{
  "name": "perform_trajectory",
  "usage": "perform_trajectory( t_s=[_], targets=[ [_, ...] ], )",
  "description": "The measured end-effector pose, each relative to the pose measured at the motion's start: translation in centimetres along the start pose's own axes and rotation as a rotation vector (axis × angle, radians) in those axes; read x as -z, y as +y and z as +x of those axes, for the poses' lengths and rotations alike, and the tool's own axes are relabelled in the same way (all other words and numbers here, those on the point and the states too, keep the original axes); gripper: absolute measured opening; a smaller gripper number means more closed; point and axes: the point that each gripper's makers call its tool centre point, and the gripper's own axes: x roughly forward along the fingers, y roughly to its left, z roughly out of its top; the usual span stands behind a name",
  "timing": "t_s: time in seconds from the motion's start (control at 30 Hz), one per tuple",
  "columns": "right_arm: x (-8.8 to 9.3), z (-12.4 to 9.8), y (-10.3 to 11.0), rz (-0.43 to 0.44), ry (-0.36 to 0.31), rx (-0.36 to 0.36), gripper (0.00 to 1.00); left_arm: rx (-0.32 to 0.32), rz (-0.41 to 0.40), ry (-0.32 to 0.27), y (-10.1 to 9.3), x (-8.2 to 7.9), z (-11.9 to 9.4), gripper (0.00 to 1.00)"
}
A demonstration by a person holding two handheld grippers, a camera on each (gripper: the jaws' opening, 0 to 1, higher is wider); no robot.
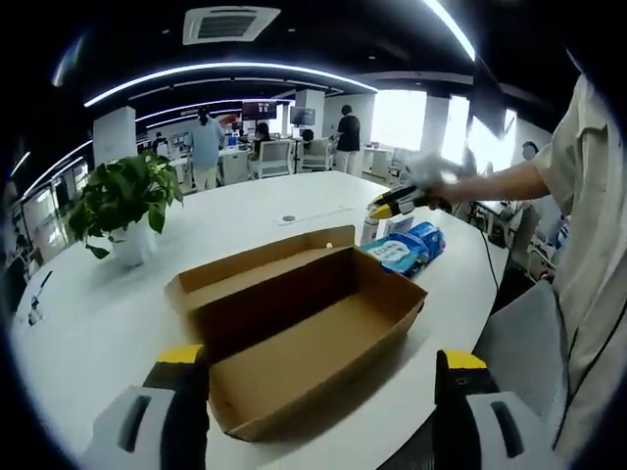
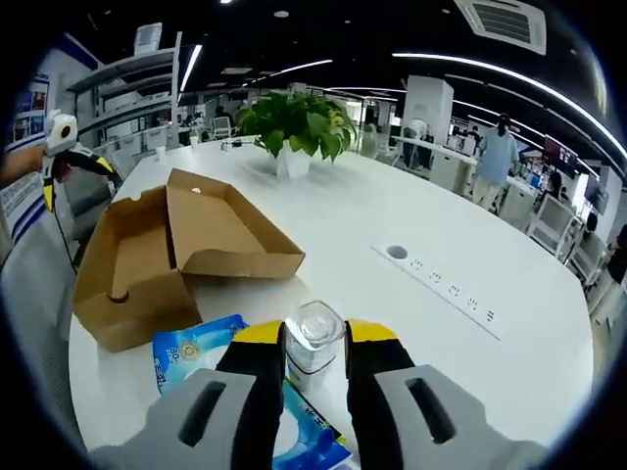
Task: Operate the shoe box by opening the lid, removing the specified soft item, and placing it in the target area until the item is outside and the box remains undamaged.
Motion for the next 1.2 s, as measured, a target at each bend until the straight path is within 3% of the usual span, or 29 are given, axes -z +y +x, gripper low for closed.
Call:
perform_trajectory(
  t_s=[0.57,1.2],
  targets=[
    [-0.3,-0.3,0.3,-0.013,-0.001,-0.006,0.21,-0.050,-0.006,0.013,1.1,0.7,-0.1,0.95],
    [-2.1,-1.5,0.3,-0.027,-0.019,0.010,0.25,-0.112,-0.022,0.035,2.6,1.6,0.0,0.81]
  ],
)
